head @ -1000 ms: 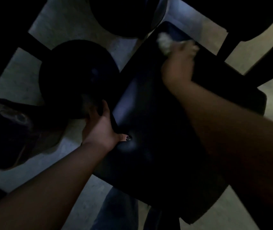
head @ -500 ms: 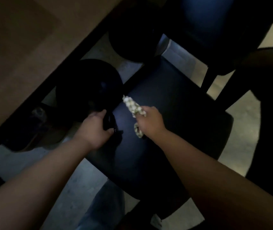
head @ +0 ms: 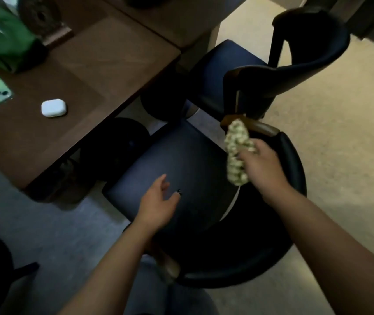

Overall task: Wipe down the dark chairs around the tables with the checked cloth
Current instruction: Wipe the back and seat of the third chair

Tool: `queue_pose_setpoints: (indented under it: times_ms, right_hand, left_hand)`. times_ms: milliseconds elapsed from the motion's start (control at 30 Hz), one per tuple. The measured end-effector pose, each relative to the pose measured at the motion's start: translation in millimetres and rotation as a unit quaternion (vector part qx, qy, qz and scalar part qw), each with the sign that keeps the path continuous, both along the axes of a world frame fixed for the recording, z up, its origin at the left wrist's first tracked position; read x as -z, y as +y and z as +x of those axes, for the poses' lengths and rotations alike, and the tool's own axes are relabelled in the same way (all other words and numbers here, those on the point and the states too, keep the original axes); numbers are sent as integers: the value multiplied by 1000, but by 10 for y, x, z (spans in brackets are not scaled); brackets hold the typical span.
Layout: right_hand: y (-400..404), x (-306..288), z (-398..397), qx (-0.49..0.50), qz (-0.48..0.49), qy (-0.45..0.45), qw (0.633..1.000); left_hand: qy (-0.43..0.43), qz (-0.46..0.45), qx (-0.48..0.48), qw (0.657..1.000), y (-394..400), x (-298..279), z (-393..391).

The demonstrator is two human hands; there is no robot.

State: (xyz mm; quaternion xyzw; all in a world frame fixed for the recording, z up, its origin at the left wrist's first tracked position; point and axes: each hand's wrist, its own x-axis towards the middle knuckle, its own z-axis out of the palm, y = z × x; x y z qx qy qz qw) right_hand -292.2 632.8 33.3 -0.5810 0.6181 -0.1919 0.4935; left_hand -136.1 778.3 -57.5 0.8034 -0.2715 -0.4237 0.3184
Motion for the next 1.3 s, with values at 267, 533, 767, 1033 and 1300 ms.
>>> queue_pose_setpoints:
  times_ms: [267,533,767,1033,1300]
  right_hand:
    - [-116,-404,-860,111,-213,164,957]
    - [-545,184,-1243,-30,-130,282,950]
    - [-506,481,-1461,-180,-124,240,946]
    - [-895,360,-1729,-116,-188,195,956]
    - [-744,805,-1557,-20,135,71,988]
  left_hand:
    - [85,-16,26,996,-254,-136,-312]
    - [122,21,-13,992,-731,-72,-938]
    - [116,53,-33,991,-1168,217,-1857]
    - [124,129,-58,982,-1220,669,-2061]
    - [166,181,-23,969,-1372,969,-1959]
